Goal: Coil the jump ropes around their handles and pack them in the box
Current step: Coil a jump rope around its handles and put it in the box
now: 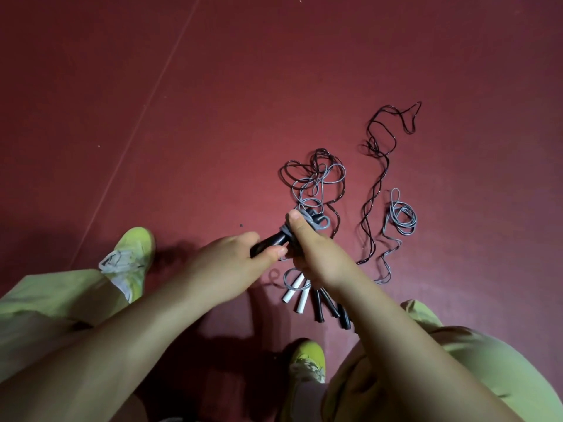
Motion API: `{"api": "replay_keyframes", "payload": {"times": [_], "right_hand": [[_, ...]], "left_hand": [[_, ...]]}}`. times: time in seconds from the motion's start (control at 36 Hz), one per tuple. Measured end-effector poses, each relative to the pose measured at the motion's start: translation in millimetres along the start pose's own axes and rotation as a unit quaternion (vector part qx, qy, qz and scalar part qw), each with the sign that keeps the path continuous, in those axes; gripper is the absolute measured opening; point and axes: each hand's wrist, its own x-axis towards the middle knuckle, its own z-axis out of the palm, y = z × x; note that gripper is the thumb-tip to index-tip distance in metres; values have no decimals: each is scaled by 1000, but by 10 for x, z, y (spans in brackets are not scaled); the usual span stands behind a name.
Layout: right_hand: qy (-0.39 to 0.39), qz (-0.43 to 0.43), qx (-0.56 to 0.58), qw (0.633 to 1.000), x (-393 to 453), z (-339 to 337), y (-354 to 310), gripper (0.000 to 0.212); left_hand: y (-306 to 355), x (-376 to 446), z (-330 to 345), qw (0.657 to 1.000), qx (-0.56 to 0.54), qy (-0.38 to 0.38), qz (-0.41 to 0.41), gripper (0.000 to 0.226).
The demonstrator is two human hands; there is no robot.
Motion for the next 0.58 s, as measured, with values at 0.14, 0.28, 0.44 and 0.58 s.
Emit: {"api": "replay_keyframes", "payload": {"times": [0.14,0.28,0.44,0.58], "right_hand": [[12,-5,90,996,14,-1,-12,51],[-1,-14,198,980,8,4,-26,34],[-73,-112,410,902,-29,7,-56,19],[-157,-159,339,914,7,12,-48,30]], "left_hand": [[36,-29,-29,998,-44,45,17,45],[13,-17,-85,928,-344,-143,-6,48],[-149,-14,-44,541,-659,-521,37,86],[-143,-72,11,469,-688,-551,51,69]]}}
